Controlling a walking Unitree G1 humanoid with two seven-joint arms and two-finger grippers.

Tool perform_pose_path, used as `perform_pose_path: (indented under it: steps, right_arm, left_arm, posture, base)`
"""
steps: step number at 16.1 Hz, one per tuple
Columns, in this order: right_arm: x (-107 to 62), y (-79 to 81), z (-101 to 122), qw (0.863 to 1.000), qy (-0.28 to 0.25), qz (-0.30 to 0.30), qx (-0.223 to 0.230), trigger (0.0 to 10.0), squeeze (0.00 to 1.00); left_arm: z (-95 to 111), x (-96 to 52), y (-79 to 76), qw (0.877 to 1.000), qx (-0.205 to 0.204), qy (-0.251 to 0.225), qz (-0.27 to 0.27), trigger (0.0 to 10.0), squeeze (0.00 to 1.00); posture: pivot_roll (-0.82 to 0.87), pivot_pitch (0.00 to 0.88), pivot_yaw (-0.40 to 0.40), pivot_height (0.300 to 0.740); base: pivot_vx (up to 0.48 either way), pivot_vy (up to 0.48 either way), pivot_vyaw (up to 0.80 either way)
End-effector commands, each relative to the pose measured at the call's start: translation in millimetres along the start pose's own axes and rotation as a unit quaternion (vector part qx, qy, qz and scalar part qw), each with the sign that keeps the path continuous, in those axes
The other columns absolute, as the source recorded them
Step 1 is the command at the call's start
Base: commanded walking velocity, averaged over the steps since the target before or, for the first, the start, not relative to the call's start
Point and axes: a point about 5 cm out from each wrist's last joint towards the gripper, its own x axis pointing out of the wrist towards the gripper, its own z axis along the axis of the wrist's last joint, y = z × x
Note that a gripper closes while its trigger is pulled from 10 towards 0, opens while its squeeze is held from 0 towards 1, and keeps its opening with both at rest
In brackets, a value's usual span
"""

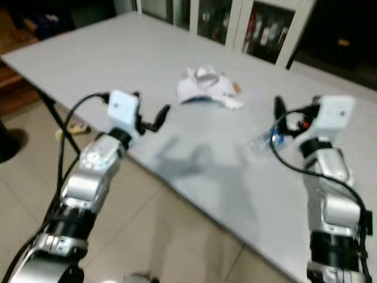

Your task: Picking trash to rubbish bin

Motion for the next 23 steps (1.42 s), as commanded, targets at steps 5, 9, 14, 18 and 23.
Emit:
perform_pose_path:
  steps: [5, 9, 14, 18, 23]
  right_arm:
    - [-3.7, -6.6, 1.5, 1.0, -0.001, -0.015, -0.02, 10.0, 0.0]
    - [-4.1, -7.8, 0.0, 1.0, 0.005, -0.016, -0.019, 10.0, 0.0]
    - [6.9, -16.3, -13.5, 0.998, 0.07, -0.008, 0.004, 10.0, 0.0]
    - [28.5, -17.7, -20.3, 0.992, 0.126, 0.011, -0.016, 10.0, 0.0]
    - [51.3, -11.4, -22.0, 0.983, 0.174, 0.039, -0.046, 10.0, 0.0]
  left_arm:
    - [-1.7, 4.4, -14.4, 1.0, -0.014, 0.003, -0.016, 10.0, 0.0]
    - [-1.2, 4.9, -16.7, 1.0, -0.017, 0.002, -0.015, 10.0, 0.0]
    - [-13.8, -9.0, -0.8, 0.997, 0.028, 0.035, 0.055, 10.0, 0.0]
    - [-26.5, -30.9, 9.8, 0.993, 0.034, 0.068, 0.089, 10.0, 0.0]
    - [-30.6, -39.2, 8.1, 0.991, 0.027, 0.087, 0.099, 10.0, 0.0]
  posture:
    - [0.23, 0.079, -0.059, 0.74]
    - [0.23, 0.082, -0.061, 0.74]
    - [0.26, 0.125, -0.089, 0.74]
    - [0.28, 0.172, -0.124, 0.74]
    - [0.27, 0.18, -0.146, 0.74]
  base:
    - [0.094, 0.0, 0.0]
    - [0.0, 0.0, 0.0]
    - [0.0, 0.0, 0.0]
    - [0.0, 0.0, 0.0]
    - [0.0, 0.0, 0.0]
